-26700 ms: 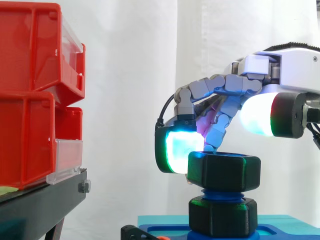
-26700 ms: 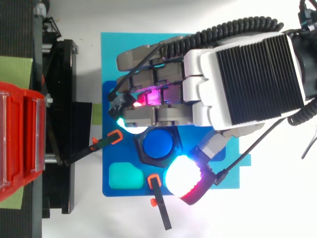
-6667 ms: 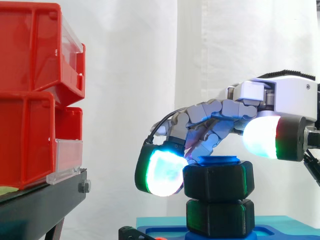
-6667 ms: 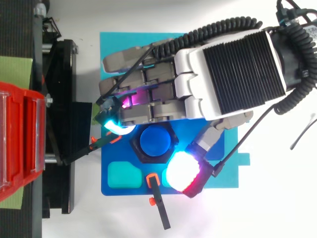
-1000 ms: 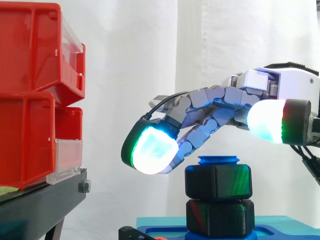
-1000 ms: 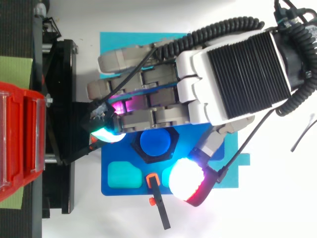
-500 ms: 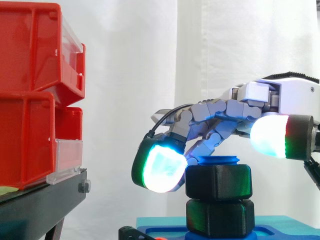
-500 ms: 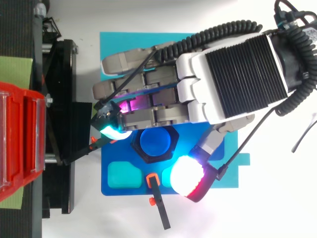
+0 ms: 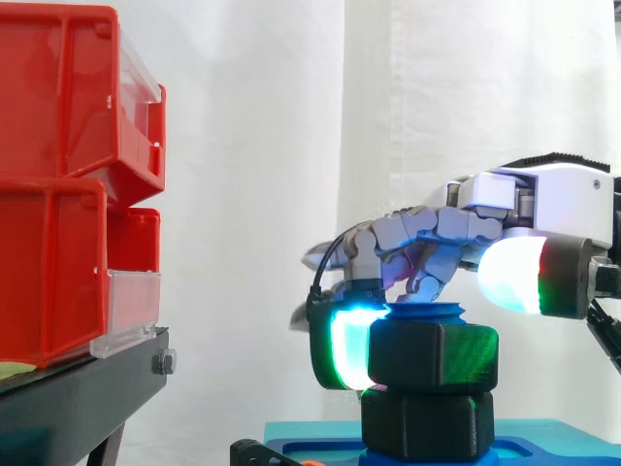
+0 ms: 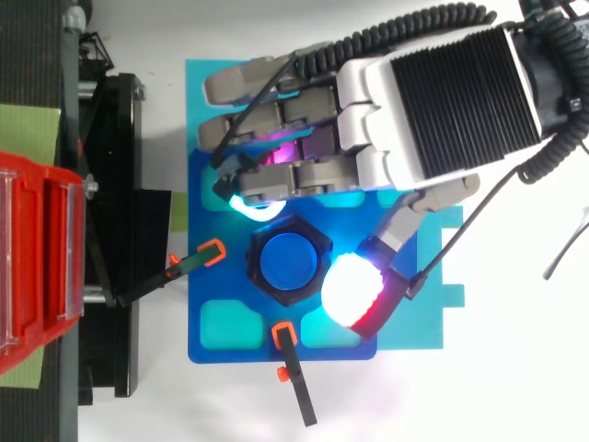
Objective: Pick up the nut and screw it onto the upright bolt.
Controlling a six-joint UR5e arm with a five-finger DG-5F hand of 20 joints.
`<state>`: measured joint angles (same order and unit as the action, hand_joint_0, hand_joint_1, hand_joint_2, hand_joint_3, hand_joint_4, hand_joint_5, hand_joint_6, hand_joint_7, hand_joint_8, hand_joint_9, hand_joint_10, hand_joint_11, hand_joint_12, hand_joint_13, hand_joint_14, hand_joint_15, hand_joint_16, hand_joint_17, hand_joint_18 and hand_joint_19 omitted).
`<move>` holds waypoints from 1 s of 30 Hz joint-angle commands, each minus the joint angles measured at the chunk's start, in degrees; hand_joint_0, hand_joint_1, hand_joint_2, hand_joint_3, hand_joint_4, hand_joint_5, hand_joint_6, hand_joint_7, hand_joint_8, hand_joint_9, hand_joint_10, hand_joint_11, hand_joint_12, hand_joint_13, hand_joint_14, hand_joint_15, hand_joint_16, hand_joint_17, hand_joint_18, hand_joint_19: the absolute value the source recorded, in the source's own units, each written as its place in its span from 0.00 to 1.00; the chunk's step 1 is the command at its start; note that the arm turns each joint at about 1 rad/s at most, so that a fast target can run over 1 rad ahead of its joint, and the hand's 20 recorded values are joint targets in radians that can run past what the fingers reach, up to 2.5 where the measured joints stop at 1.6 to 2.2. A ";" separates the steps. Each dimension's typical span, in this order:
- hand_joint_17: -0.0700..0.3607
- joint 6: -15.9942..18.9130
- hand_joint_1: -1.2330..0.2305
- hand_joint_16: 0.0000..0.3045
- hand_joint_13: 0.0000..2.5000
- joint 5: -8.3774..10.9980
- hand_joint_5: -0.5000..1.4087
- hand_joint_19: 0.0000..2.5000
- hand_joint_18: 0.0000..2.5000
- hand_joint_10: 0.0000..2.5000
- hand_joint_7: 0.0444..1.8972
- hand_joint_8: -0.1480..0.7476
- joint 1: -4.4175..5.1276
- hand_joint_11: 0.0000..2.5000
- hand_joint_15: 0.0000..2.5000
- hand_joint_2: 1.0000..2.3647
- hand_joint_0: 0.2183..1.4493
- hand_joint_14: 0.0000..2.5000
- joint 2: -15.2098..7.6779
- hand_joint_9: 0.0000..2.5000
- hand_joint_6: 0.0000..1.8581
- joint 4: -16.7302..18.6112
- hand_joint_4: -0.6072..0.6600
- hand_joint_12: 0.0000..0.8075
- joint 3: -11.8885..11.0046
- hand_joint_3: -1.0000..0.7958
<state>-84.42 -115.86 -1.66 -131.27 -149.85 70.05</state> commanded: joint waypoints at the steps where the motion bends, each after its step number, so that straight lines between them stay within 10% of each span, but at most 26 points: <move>1: 0.25 0.04 0.74 0.06 0.28 -0.16 0.29 0.00 0.15 0.00 0.64 0.40 -0.71 0.00 0.00 0.00 0.22 0.00 -0.03 0.48 0.32 0.18 0.56 0.22 0.00 0.28; 12: 0.24 0.13 0.73 0.05 0.32 -1.83 0.29 0.03 0.19 0.00 0.72 0.40 -2.21 0.00 0.00 0.00 0.22 0.00 -0.03 0.51 0.28 0.27 0.58 0.19 0.00 0.28; 17: 0.29 0.22 0.76 0.08 0.24 -2.09 0.25 0.01 0.12 0.00 0.53 0.37 -2.30 0.00 0.00 0.00 0.20 0.00 -0.03 0.43 0.27 0.88 0.67 0.25 0.00 0.28; 30: 0.32 0.39 0.79 0.10 0.17 -1.30 0.20 0.00 0.04 0.00 0.33 0.35 0.08 0.00 0.00 0.00 0.18 0.00 -0.03 0.31 0.27 3.17 0.63 0.29 0.00 0.28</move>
<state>-83.98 -117.56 -2.29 -131.27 -146.57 70.05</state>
